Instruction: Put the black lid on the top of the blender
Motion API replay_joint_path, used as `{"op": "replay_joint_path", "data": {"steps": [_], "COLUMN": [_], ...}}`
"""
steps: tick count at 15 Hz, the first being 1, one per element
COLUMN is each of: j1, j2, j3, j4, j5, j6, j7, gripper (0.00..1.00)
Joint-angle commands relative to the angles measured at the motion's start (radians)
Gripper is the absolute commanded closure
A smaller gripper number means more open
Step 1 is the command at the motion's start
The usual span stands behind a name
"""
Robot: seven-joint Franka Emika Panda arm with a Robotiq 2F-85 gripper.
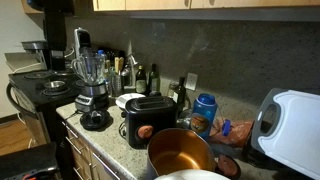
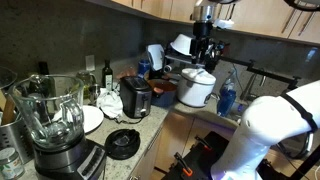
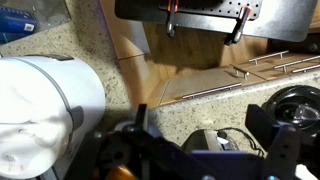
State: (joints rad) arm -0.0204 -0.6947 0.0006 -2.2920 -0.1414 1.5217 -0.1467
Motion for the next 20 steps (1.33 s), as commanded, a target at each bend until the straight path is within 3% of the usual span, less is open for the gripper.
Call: {"op": "replay_joint_path", "data": {"steps": [1,15,20], "j1": [0.018,0.019,0.095], "j2": [0.001,0.001,0.081], "j3": [-0.012,-0.012,0.003], "j4": [0.002,0.002,0.024], "j5": [-0.007,-0.007,-0.001], "j6": [-0.003,-0.003,-0.008], "j7": [0.009,0.009,-0.091], "gripper": [0.0,0.0,0.0]}}
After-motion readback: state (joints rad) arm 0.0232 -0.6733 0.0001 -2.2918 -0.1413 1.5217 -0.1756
